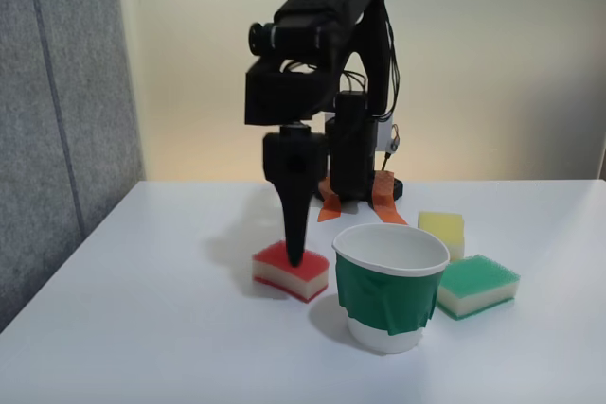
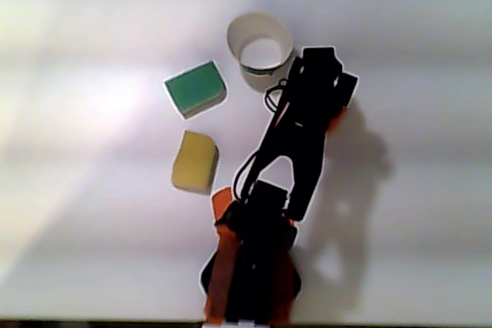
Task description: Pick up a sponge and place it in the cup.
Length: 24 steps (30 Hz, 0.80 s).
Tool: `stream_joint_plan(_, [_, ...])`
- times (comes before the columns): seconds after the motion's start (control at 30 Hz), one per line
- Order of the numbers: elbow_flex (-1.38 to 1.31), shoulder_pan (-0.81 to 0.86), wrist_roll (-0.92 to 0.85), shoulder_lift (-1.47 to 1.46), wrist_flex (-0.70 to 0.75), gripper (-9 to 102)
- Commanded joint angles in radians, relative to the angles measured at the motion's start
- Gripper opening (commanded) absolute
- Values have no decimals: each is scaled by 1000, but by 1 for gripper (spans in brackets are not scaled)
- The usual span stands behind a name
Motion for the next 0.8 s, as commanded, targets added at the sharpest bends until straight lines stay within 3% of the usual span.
stream_joint_plan(0.0, [11,6,14,6,-15,37])
stream_joint_plan(0.37, [35,15,137,-92,-51,34])
stream_joint_plan(0.53, [35,44,144,-149,-40,23])
stream_joint_plan(0.67, [34,69,97,-176,-38,1])
stream_joint_plan(0.77, [34,78,80,-184,-38,0])
